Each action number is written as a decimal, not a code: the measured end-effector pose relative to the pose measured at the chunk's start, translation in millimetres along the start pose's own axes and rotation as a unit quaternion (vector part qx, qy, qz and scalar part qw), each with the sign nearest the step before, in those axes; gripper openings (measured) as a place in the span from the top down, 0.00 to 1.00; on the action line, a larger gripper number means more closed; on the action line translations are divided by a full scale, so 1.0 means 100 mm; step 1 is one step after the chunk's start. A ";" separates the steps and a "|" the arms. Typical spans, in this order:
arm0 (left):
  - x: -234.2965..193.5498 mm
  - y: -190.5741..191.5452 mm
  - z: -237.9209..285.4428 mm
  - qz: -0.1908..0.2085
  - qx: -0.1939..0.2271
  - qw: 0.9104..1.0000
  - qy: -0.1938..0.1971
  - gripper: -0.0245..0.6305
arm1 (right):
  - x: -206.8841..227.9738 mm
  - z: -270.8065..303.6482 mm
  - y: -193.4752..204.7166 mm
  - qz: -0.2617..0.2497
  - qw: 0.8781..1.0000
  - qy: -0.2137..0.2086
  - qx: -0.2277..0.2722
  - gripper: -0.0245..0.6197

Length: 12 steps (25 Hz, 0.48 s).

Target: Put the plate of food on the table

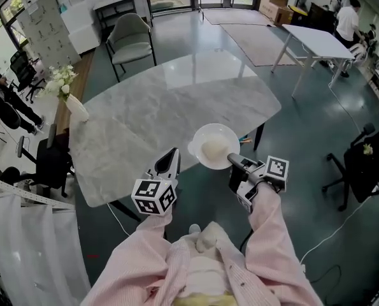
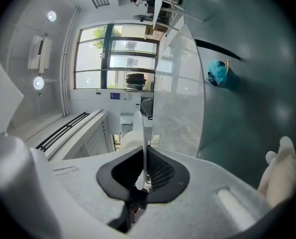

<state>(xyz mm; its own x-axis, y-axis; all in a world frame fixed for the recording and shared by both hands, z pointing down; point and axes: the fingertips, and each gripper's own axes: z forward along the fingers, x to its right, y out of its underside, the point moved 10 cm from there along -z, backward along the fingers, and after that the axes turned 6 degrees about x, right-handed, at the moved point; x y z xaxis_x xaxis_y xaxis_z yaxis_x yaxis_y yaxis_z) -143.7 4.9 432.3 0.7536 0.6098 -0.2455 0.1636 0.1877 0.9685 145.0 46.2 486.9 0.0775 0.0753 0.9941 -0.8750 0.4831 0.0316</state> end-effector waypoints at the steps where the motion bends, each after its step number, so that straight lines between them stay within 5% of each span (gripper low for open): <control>1: -0.04 0.01 0.04 -0.004 -0.003 1.000 0.000 0.97 | 0.02 0.05 -0.04 -0.004 1.000 -0.002 0.002 0.94; 12: -0.55 0.17 0.67 -0.039 -0.032 0.998 -0.039 0.97 | 0.20 0.84 -0.56 -0.009 1.000 0.011 -0.020 0.94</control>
<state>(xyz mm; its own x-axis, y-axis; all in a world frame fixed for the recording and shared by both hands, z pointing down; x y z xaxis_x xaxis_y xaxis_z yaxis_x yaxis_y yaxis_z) -139.9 -77.2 465.5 0.7874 0.5309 -0.3133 0.1844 0.2822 0.9415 155.6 -52.3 513.6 0.1030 0.0848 0.9911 -0.8534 0.5194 0.0442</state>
